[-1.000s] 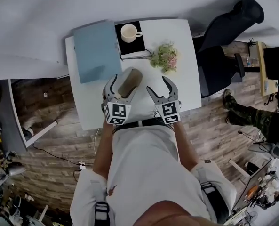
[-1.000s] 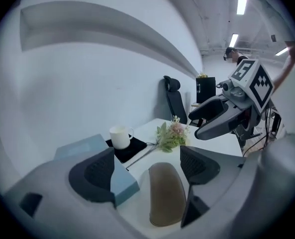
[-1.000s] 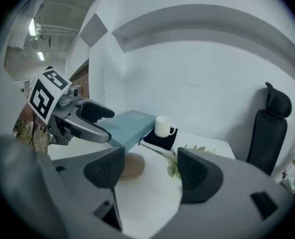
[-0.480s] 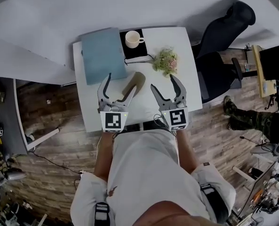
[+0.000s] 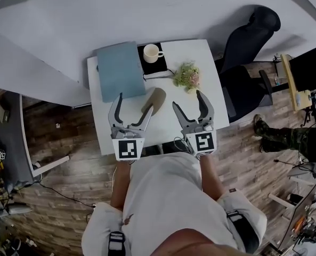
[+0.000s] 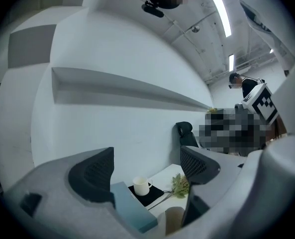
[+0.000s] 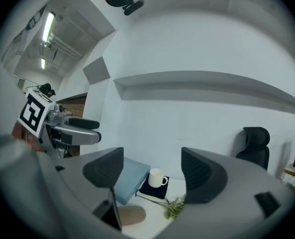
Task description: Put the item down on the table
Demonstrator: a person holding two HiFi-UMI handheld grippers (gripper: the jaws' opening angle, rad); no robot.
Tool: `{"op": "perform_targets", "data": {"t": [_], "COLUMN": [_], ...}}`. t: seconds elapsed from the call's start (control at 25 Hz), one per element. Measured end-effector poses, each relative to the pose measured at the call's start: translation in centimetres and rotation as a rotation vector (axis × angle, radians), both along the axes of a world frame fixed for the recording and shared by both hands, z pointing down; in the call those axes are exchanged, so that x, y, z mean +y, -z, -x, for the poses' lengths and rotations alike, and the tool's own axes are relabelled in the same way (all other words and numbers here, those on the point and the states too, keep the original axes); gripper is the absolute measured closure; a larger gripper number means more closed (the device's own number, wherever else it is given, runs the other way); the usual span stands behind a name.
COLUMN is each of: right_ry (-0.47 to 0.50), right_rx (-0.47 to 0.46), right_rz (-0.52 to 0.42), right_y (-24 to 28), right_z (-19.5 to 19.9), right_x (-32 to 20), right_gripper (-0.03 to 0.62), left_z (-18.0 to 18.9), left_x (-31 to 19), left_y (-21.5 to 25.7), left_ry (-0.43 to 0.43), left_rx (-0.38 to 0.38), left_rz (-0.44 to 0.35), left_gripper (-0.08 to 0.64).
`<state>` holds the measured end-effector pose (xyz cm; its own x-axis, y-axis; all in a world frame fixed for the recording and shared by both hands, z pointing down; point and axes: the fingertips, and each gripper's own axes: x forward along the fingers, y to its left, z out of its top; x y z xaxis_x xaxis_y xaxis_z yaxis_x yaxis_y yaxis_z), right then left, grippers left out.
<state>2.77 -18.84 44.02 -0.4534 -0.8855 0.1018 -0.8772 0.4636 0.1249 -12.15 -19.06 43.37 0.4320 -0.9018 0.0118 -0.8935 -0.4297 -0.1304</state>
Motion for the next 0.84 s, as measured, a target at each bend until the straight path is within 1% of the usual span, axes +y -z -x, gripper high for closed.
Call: {"op": "perform_targets", "data": {"t": [0.28, 0.44, 0.52, 0.64, 0.84], "right_ry": [-0.008, -0.007, -0.004, 0.002, 0.01], "right_rx": [0.006, 0.008, 0.009, 0.005, 0.01], "right_rz": [-0.019, -0.024, -0.021, -0.016, -0.033], "right_y": [1.2, 1.6, 1.5, 1.4, 1.8], "right_z": [0.3, 0.4, 0.3, 0.0, -1.2], "right_x": [0.8, 1.1, 0.9, 0.4, -0.9], "right_gripper": [0.244, 0.244, 0.244, 0.244, 0.245], "left_z": [0.4, 0.5, 0.4, 0.1, -0.8], "left_x": [0.7, 0.8, 0.7, 0.2, -0.7], "left_y": [0.3, 0.6, 0.6, 0.8, 0.8], "left_ry": [-0.001, 0.004, 0.009, 0.014, 0.03], "left_rx": [-0.004, 0.009, 0.016, 0.007, 0.013], "left_rz": [0.0, -0.003, -0.001, -0.006, 0.007], "left_gripper": [0.133, 0.133, 0.133, 0.133, 0.133]}}
